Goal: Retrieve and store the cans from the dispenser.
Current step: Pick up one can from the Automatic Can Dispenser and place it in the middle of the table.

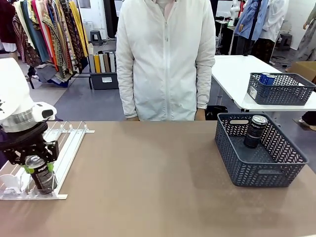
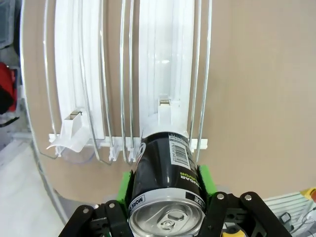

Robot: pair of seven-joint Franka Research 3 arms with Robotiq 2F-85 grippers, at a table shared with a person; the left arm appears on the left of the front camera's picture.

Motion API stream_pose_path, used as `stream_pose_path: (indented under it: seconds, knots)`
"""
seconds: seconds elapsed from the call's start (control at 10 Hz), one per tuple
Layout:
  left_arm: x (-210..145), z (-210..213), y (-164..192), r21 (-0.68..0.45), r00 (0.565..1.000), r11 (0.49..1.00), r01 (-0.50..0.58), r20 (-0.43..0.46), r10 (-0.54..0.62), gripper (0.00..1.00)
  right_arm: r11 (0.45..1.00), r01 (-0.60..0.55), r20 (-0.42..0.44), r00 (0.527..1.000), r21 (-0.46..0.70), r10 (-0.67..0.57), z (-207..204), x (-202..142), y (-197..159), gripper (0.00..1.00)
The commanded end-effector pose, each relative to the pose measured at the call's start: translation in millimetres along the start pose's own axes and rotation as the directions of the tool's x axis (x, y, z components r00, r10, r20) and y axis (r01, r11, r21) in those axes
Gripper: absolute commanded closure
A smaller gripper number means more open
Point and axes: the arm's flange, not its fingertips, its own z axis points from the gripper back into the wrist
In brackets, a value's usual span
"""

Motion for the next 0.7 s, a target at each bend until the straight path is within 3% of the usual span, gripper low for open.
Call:
stream_pose_path:
  seconds: [0.0, 0.3, 0.6]
  knots:
    - [-13, 50, 8, 0.014, 0.996, 1.000, 0.015, 0.091, -0.016, 1.00, 1.000, -0.017, 0.019, 1.000, 0.022, 0.017, -3, 4, 3, 0.00]
    - [-55, 146, 23, -0.062, 0.983, 0.995, 0.074, 0.175, -0.062, 1.00, 1.000, -0.017, 0.019, 1.000, 0.022, 0.017, -3, 4, 3, 0.00]
    - [-70, 174, 48, -0.177, 0.965, 0.983, 0.046, 0.263, 0.002, 1.00, 1.000, -0.017, 0.019, 1.000, 0.022, 0.017, -3, 4, 3, 0.00]
